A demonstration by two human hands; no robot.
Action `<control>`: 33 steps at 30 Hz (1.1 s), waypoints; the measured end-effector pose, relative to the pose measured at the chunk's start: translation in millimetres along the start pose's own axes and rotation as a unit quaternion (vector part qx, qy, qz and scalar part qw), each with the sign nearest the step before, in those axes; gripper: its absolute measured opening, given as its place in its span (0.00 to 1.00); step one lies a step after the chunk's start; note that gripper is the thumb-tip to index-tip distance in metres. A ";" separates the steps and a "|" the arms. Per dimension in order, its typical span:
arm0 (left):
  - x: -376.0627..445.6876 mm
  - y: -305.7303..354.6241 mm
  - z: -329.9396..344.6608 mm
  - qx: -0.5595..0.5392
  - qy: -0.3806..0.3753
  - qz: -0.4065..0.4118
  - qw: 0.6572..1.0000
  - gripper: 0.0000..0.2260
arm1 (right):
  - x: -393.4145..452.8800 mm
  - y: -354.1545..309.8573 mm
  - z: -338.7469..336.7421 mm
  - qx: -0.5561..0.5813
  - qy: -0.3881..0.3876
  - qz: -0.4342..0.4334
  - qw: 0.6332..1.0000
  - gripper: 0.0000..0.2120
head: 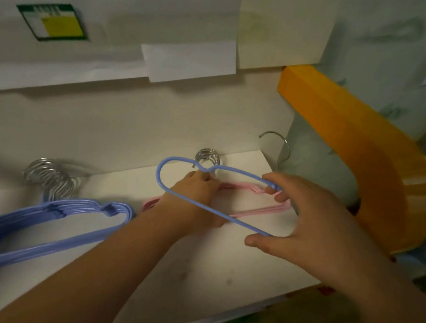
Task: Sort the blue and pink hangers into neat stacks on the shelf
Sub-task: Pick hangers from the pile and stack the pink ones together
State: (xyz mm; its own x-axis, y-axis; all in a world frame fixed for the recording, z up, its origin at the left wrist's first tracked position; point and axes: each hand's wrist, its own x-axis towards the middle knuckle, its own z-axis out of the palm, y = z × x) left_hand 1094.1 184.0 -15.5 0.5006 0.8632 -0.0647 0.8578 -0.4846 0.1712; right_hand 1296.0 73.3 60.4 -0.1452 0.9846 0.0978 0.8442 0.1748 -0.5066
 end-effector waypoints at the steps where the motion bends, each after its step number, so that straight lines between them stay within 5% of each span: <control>1: -1.5 -0.7 0.0 -0.003 0.003 0.003 1.000 0.30 | 1.3 0.0 0.3 -0.001 -0.008 -0.001 1.000 0.43; 10: -8.7 -0.4 -1.4 0.013 0.002 -0.010 1.000 0.36 | 9.6 -1.6 5.2 0.003 -0.011 -0.028 1.000 0.42; 15: -59.5 -15.7 -22.4 -0.039 0.111 -0.035 0.992 0.29 | 23.0 -16.9 14.6 0.013 0.005 -0.060 0.998 0.41; 19: -130.5 -52.8 -37.1 -0.040 0.181 -0.113 0.976 0.17 | 42.4 -44.4 30.9 -0.013 0.001 -0.106 0.994 0.41; 25: -248.8 -120.4 -30.6 -0.006 0.145 -0.323 0.935 0.20 | 77.2 -105.5 78.9 -0.051 -0.024 -0.179 0.982 0.43; 33: -333.6 -142.6 -26.4 -0.014 0.129 -0.430 0.893 0.22 | 110.0 -194.0 158.1 -0.106 -0.083 -0.278 0.951 0.40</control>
State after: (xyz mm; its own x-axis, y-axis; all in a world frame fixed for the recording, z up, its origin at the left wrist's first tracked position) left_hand 801.7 -31.2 7.7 -0.3898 0.9198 0.0444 0.9068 0.3750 0.1927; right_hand 1034.6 149.2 34.0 -0.6644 0.7311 0.1553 0.6955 0.6808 -0.2298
